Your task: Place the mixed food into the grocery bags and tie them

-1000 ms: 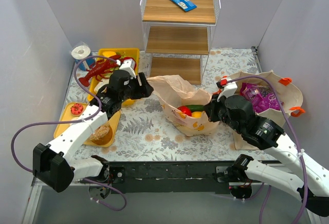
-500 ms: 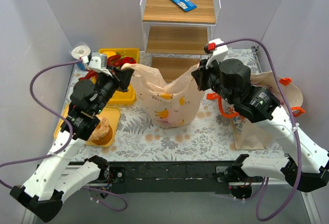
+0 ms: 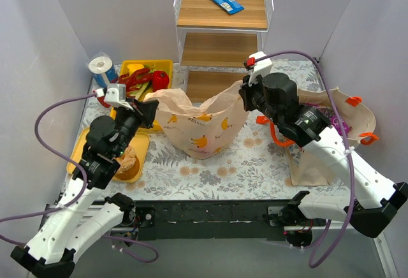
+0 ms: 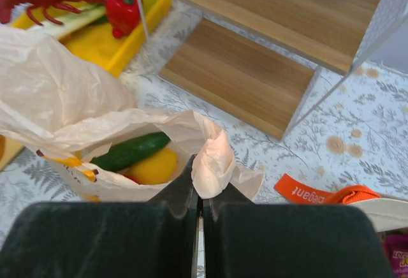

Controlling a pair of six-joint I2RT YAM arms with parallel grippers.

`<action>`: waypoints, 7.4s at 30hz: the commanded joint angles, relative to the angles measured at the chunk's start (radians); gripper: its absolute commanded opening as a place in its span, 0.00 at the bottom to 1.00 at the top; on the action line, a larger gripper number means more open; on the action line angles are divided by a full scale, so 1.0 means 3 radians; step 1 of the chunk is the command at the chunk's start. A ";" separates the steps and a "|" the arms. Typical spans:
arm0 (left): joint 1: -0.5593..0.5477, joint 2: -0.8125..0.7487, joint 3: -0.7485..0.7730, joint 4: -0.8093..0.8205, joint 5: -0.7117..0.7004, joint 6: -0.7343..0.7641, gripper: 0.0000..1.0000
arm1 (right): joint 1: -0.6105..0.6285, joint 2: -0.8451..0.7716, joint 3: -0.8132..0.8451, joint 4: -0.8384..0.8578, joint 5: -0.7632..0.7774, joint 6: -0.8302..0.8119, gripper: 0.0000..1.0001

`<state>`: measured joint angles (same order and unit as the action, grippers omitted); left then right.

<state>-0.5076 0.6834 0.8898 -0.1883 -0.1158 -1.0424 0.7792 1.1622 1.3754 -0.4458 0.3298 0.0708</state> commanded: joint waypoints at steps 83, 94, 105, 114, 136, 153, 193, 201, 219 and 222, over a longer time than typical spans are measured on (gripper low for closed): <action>0.2330 0.1669 0.0772 0.0290 0.1156 -0.0125 0.98 | 0.1248 0.1827 0.0922 0.2191 -0.1130 -0.1749 0.98; 0.2612 0.1613 0.0634 0.0433 0.1511 -0.0141 0.98 | 0.1340 0.2343 0.1356 0.2141 -0.0537 -0.2046 0.89; 0.2622 0.1348 0.0394 0.0907 0.2532 0.0008 0.98 | 0.1166 0.1931 0.1460 0.1385 -0.1052 -0.1618 0.01; 0.2117 0.1138 0.0071 0.2294 0.4296 -0.0662 0.98 | 0.0890 0.0944 0.1025 0.0643 -0.1784 -0.1029 0.01; 0.0516 0.1536 0.0480 0.2315 0.4594 -0.0601 0.98 | 0.0461 0.0304 0.0355 0.0673 -0.2659 -0.0303 0.01; 0.0066 0.1674 0.0000 0.2816 0.4155 -0.0672 0.98 | 0.0261 0.0391 0.0063 0.1327 -0.2991 0.0305 0.01; 0.0669 0.1557 -0.0097 0.1098 0.4205 0.0049 0.00 | -0.1472 0.0487 0.0002 0.1880 -0.5844 0.0011 0.96; 0.0669 0.1593 -0.0102 0.1128 0.4359 0.0023 0.00 | -0.1452 0.0886 0.0130 0.1854 -0.6039 -0.0118 0.96; 0.0756 0.1542 -0.0102 0.1118 0.4334 0.0013 0.00 | -0.1150 0.0907 -0.0218 0.1977 -0.5916 -0.0205 0.53; 0.0843 0.1354 -0.0148 0.1017 0.4145 0.0064 0.00 | -0.1176 0.0729 -0.0284 0.1834 -0.5666 -0.0226 0.10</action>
<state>-0.2871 1.1816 0.8612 0.1444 1.1751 -1.0439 0.4335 1.4757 1.3029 0.1123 -1.4380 0.0109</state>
